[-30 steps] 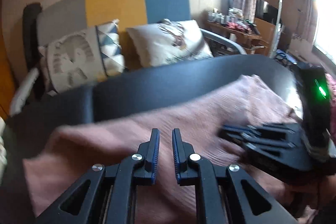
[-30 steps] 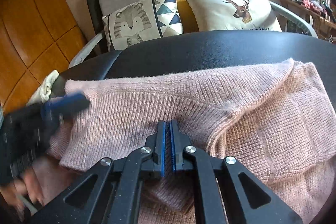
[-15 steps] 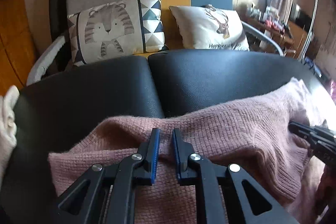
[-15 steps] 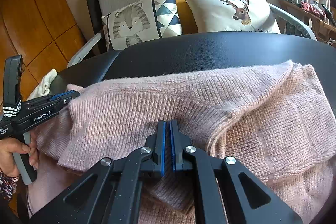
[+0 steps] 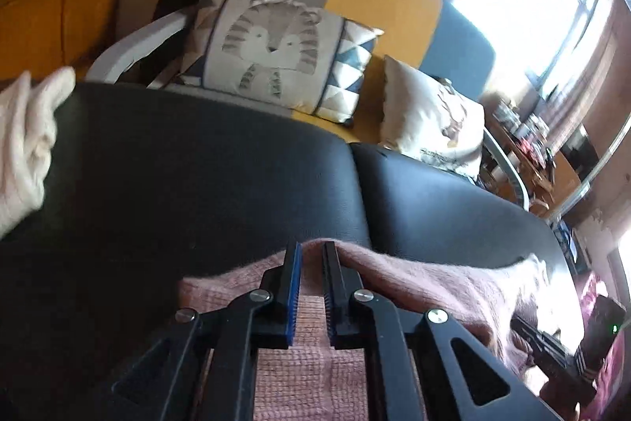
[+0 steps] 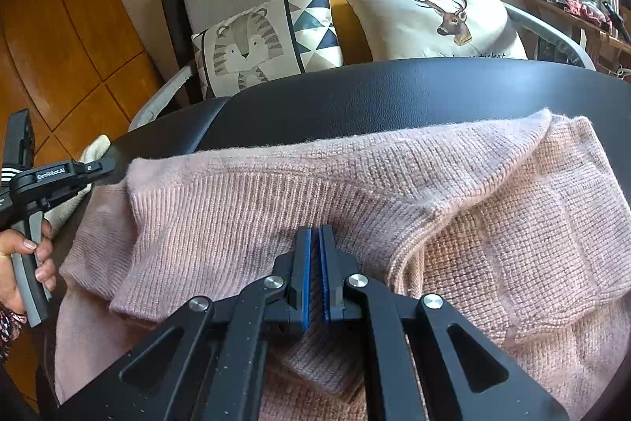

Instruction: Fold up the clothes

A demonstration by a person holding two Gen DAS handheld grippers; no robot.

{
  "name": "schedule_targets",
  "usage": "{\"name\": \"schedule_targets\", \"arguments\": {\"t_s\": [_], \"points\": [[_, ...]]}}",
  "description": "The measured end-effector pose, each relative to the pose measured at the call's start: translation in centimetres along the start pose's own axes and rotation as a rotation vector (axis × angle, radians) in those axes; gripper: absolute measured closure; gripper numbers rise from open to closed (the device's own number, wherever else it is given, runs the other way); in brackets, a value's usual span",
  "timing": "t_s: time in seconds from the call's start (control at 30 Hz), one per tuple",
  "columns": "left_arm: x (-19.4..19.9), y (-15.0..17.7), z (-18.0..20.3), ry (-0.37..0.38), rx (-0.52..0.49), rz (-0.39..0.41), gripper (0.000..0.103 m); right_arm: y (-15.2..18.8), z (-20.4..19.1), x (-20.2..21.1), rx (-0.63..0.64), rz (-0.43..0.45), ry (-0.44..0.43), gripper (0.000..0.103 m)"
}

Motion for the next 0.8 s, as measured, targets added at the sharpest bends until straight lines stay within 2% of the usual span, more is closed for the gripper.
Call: {"name": "schedule_targets", "arguments": {"t_s": [0.13,0.27,0.33,0.4,0.47,0.5,0.53,0.63,0.7,0.8], "points": [[-1.6,0.0,2.9,0.055,-0.063,-0.026,0.089,0.0,-0.1,0.1,0.001,0.001,0.001,0.099],[-4.1,1.4,3.4,-0.049,-0.147,-0.095,0.089,-0.1,-0.2,0.2,-0.002,0.003,0.001,0.099],[-3.6,2.3,3.2,-0.083,-0.223,-0.069,0.083,0.0,-0.4,0.1,0.006,0.003,0.013,0.099],[-3.0,2.9,3.4,-0.134,-0.318,-0.051,0.082,0.0,-0.7,0.2,0.018,0.006,0.03,0.099],[-1.8,2.9,3.8,-0.19,-0.337,-0.031,0.083,0.1,-0.8,0.2,0.024,0.009,0.036,0.099],[-0.8,2.7,4.0,-0.183,-0.315,0.007,0.083,0.1,-0.6,0.1,0.017,0.009,0.029,0.099],[0.2,2.5,4.4,-0.145,-0.282,0.044,0.083,0.1,-0.4,0.1,0.003,0.009,0.014,0.099],[2.4,2.7,7.1,0.014,-0.206,0.109,0.083,0.1,0.6,0.2,-0.052,0.008,-0.042,0.099],[2.8,3.9,10.5,0.081,-0.247,0.089,0.083,0.0,1.4,0.2,-0.102,0.001,-0.089,0.099],[1.5,6.3,15.0,0.108,-0.39,0.02,0.083,-0.3,1.9,0.4,-0.143,-0.018,-0.122,0.099]]}}
Point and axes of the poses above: each gripper's, at about its wrist camera, not at the fingertips, and x roughly against the way its jaws point, z to its right, y to its underside, the point moved 1 cm from there along -x, roughly the way its jaws point, and after that the axes turned 6 degrees about z, right-handed, at the moved point
